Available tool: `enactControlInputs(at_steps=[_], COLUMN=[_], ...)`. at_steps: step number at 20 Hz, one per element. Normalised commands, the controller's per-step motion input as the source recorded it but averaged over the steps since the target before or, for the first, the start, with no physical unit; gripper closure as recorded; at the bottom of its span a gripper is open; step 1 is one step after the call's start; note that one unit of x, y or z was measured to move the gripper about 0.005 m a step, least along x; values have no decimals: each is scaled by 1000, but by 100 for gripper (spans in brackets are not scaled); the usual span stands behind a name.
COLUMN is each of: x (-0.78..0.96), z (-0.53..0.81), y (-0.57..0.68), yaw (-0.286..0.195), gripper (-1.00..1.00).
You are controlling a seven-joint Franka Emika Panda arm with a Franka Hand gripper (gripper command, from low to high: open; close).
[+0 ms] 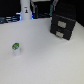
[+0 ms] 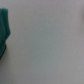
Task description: Open the kcup holder, insert the kcup into the holder, and close the kcup holder
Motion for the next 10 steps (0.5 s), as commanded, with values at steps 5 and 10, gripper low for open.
enactControlInputs(at_steps=[5,10], x=[-425,-395], z=[79,70], y=[604,617], yaw=[-175,-185], gripper=[-100,-100])
